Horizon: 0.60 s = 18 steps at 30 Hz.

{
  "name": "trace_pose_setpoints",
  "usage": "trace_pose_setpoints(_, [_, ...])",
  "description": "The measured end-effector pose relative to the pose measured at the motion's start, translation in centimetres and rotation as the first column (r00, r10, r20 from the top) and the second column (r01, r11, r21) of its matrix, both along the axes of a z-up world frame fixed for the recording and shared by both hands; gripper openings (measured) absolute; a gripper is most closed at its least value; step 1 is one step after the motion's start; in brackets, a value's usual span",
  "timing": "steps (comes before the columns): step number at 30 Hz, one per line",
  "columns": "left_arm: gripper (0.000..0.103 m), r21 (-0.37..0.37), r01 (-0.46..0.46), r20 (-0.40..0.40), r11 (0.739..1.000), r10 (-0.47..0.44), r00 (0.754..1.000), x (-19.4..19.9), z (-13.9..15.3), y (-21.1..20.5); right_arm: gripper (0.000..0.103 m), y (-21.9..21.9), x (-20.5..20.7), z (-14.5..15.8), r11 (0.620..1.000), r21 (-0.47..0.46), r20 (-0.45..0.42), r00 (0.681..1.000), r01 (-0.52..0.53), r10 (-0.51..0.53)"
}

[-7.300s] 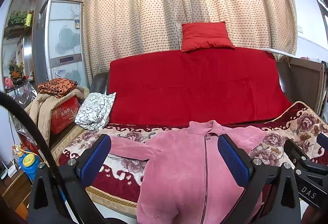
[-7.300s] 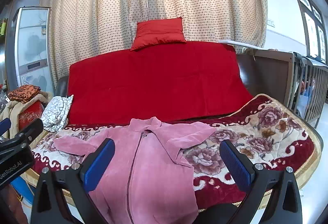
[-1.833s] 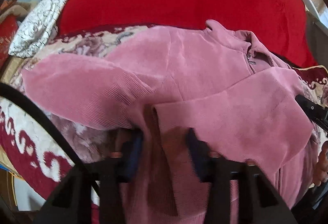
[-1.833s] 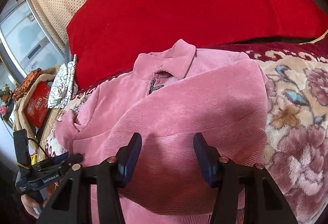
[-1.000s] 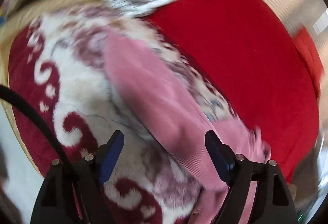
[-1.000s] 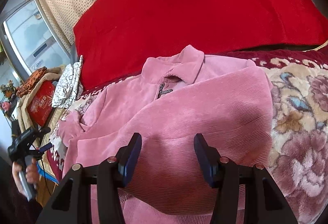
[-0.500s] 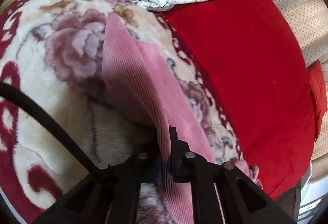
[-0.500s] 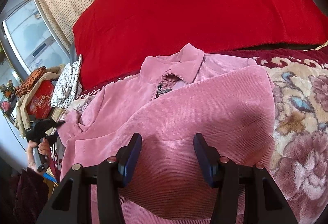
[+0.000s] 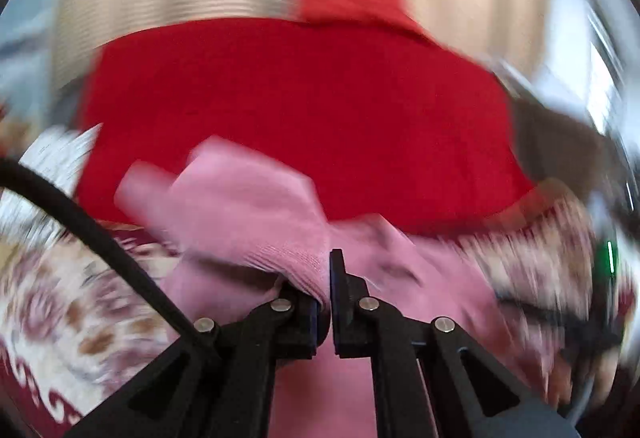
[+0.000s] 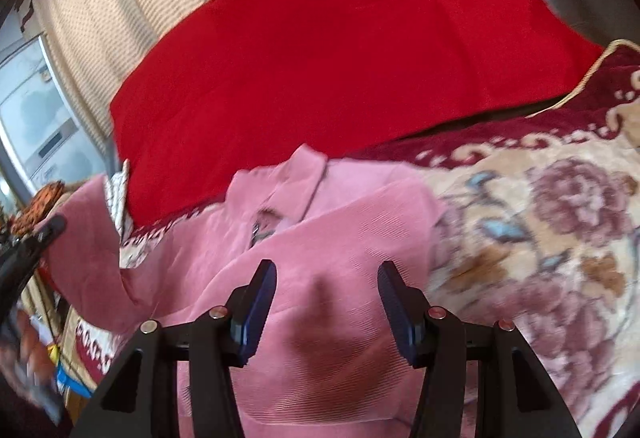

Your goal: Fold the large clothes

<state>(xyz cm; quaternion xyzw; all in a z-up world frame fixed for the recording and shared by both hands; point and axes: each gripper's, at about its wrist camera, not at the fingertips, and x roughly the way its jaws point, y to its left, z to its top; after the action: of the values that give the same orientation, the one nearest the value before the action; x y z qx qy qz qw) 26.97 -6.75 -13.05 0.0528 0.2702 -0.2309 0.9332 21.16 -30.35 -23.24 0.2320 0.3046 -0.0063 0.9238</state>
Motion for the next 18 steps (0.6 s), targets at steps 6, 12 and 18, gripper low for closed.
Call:
trace_pose_setpoints(6, [0.049, 0.152, 0.06, -0.064, 0.987, -0.05, 0.997, -2.0, -3.7, -2.0, 0.057, -1.6, -0.6, 0.4, 0.999, 0.027, 0.01, 0.999, 0.044, -0.044])
trace_pose_setpoints(12, [0.067, 0.016, -0.199, -0.156, 0.98, 0.199, 0.967, 1.6, -4.3, 5.3, 0.071, -0.3, 0.4, 0.1, 0.996, 0.087, -0.012, 1.0, -0.019, 0.02])
trace_pose_setpoints(18, [0.067, 0.001, -0.286, -0.21, 0.958, 0.28, 0.937, 3.7, -6.3, 7.5, 0.071, -0.6, 2.3, 0.6, 0.982, 0.186, 0.015, 0.999, -0.035, 0.033])
